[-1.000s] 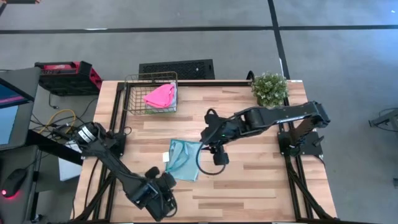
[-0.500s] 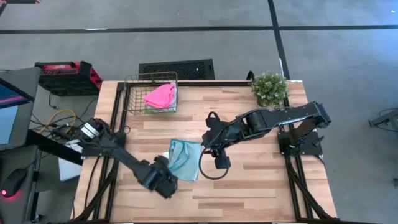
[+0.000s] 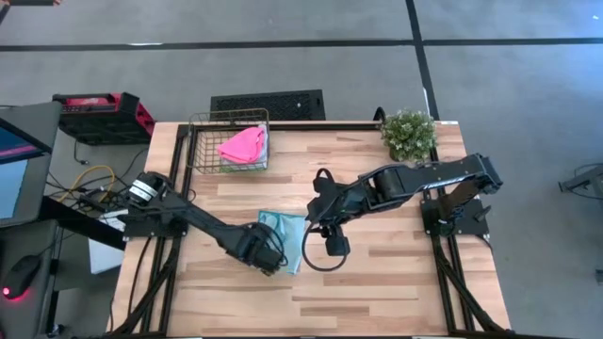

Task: Fold microfiber towels
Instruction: Put the blue microfiber cloth into the gold wire basket

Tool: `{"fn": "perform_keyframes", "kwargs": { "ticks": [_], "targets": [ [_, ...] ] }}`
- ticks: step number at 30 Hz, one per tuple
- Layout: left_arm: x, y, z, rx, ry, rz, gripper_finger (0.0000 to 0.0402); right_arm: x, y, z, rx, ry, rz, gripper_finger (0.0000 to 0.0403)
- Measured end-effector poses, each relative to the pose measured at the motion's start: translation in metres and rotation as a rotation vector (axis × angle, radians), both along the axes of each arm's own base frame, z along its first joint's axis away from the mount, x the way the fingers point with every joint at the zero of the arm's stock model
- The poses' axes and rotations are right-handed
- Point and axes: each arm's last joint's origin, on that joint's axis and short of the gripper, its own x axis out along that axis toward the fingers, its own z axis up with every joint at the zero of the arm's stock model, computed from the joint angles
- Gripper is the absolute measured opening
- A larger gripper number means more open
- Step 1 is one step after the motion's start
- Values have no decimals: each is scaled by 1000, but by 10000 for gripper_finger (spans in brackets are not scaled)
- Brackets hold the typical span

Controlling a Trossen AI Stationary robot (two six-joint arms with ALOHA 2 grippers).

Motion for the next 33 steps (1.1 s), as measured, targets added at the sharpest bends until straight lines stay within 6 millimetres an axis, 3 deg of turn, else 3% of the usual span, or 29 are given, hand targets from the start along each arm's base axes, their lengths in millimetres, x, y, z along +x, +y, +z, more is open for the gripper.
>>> {"fn": "perform_keyframes", "kwargs": {
  "ticks": [7,16,19,23,28,33],
  "targets": [
    [-2,2,-23,-98,-81,26,121,-1,0,-1,-5,15,-1,166],
    [-1,3,-26,-81,-90,-8,117,-1,-1,-2,-7,22,-2,166],
    [-3,4,-27,-51,-82,-35,87,-2,-2,-2,-8,25,-3,166],
    [-3,9,-27,-12,-65,-54,15,-4,-3,-4,-18,65,-3,166],
    [-3,19,-24,31,-53,-119,6,-10,-8,-9,-37,145,-15,166],
    [-12,38,-6,79,-13,-148,2,-13,-15,-9,-46,183,-32,166]
  ]
}}
